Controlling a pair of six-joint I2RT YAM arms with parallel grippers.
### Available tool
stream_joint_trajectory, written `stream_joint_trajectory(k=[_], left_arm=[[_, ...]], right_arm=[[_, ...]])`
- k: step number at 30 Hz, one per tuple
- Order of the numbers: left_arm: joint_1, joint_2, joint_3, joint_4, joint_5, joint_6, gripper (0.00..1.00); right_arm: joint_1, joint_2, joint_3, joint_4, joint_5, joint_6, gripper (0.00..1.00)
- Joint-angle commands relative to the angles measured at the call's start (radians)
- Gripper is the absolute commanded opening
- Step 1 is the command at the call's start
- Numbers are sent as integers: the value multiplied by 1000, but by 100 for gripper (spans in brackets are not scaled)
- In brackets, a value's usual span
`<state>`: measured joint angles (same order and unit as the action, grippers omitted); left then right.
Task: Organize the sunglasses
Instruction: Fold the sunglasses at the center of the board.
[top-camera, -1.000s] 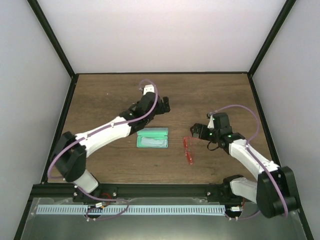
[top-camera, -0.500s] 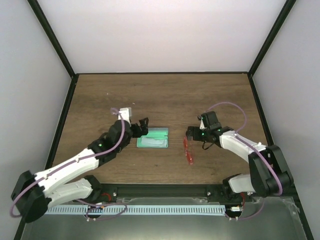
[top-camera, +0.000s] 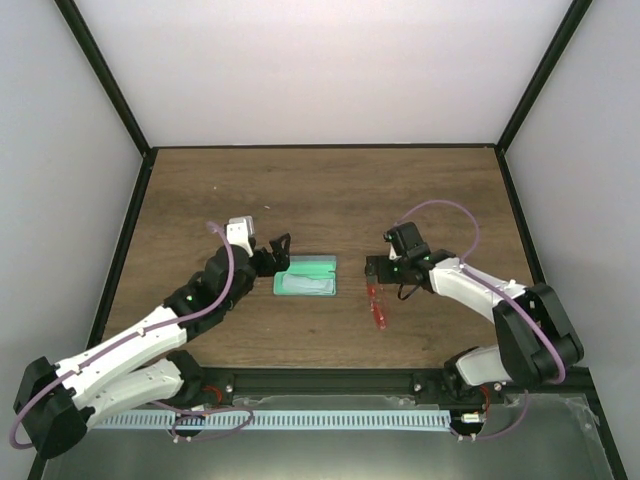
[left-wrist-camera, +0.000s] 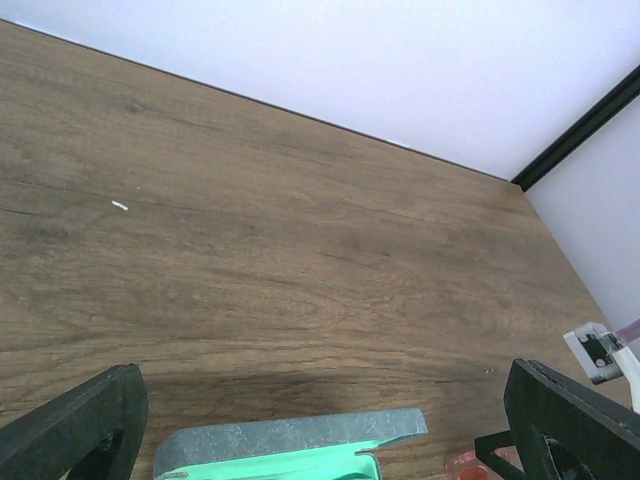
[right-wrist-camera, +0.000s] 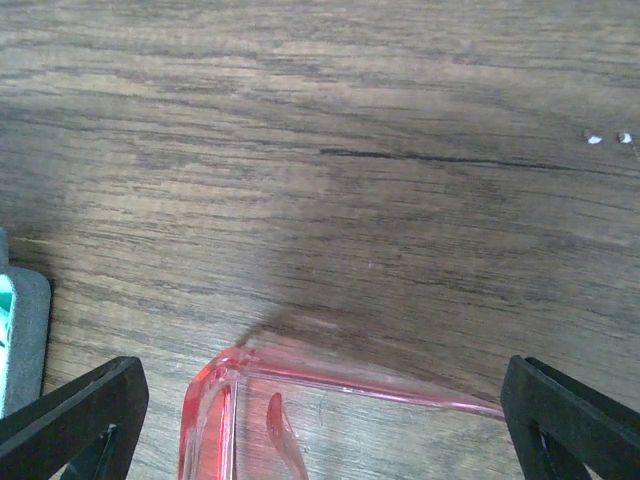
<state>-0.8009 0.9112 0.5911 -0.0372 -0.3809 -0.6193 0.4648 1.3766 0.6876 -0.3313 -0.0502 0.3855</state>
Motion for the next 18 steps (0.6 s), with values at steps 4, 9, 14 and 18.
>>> stream_joint_trajectory(k=[4, 9, 14, 18], left_arm=[[1, -18, -15, 10, -2, 4, 100], [0, -1, -21, 30, -1, 6, 100], [0, 22, -14, 37, 10, 9, 100], [0, 25, -14, 36, 9, 10, 100]], right_arm=[[40, 5, -16, -21, 52, 20, 100], [48, -24, -51, -14, 42, 28, 100], [62, -26, -62, -34, 88, 49, 100], [84, -14, -58, -44, 101, 56, 100]])
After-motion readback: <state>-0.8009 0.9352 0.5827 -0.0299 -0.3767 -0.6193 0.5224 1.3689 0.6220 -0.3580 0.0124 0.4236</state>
